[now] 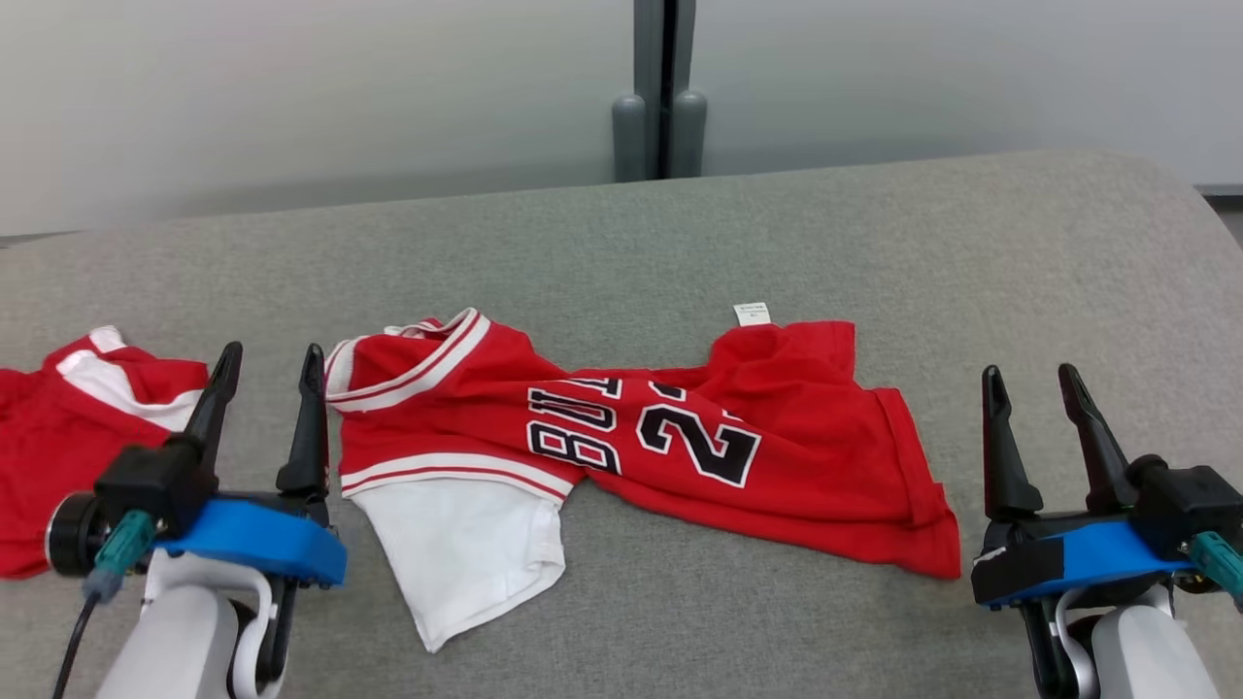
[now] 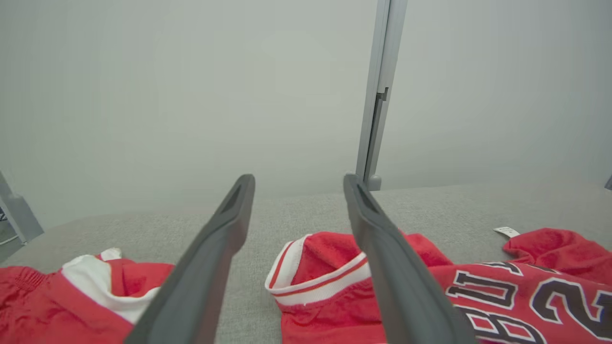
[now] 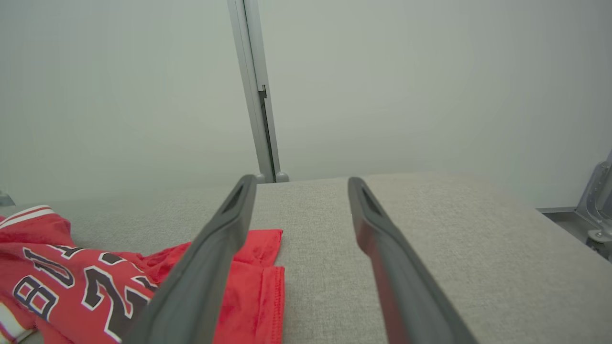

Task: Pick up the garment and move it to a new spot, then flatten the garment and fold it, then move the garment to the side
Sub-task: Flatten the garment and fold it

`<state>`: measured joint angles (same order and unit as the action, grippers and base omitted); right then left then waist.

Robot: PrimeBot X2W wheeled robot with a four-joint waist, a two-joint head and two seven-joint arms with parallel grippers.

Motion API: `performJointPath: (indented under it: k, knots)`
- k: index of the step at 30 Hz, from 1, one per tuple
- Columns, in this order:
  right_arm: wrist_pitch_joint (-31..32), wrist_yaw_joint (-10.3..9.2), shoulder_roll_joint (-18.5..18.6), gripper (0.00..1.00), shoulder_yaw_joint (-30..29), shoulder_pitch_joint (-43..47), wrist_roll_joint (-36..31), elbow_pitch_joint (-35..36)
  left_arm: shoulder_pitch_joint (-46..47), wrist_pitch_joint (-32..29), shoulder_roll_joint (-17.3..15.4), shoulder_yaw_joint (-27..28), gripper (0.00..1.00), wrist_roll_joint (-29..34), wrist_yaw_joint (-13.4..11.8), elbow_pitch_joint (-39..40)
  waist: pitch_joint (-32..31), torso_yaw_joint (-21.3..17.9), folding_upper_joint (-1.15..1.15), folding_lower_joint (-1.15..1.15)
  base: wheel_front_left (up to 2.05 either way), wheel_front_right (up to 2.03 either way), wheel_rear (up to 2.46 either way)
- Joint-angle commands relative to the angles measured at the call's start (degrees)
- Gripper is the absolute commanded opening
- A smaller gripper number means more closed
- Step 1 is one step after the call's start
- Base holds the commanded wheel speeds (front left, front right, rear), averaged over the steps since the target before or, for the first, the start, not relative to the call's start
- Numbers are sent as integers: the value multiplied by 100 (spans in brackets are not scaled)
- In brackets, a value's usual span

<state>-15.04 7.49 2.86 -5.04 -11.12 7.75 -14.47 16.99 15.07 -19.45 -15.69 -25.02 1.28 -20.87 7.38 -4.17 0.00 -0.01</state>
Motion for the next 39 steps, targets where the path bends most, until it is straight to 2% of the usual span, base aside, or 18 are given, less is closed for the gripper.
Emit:
performJointPath:
  k: [1, 4, 9, 16, 20, 29, 39]
  knots:
    - [-20, 1, 7, 100, 10, 53, -39, -16, -127, 13, 40, 90, 100, 83, -30, 114, -16, 24, 0, 1, 0, 0, 0]
    - [-21, 1, 7, 100, 1, 91, -53, -53, -532, 12, 254, 543, 100, 400, -53, 640, -80, 112, 0, 1, 0, 0, 0]
    - [-21, 1, 7, 100, -21, 118, -68, -87, -1077, 13, 663, 1154, 100, 856, 66, 1287, -141, 241, 0, 1, 0, 0, 0]
    - [-20, 1, 11, 100, 94, -110, -185, -410, -1410, 13, 1085, 1658, 100, 1285, 322, 1502, -165, 356, 0, 1, 0, 0, 0]
    - [3, 1, 188, 100, 363, -525, -281, -754, -1369, 13, 1220, 1804, 100, 1440, 429, 1526, -114, 391, 0, 1, 0, 0, 0]
    - [956, 1, 706, 100, 1109, -1785, -214, -1766, -1138, 14, 1402, 1905, 100, 1609, 583, 1487, 133, 562, 0, 1, 0, 0, 0]
    - [2245, 0, 1296, 100, 2264, -2413, 294, -3046, -940, 13, 1529, 1839, 100, 1633, 629, 1395, 314, 822, 0, 1, 0, 0, 0]
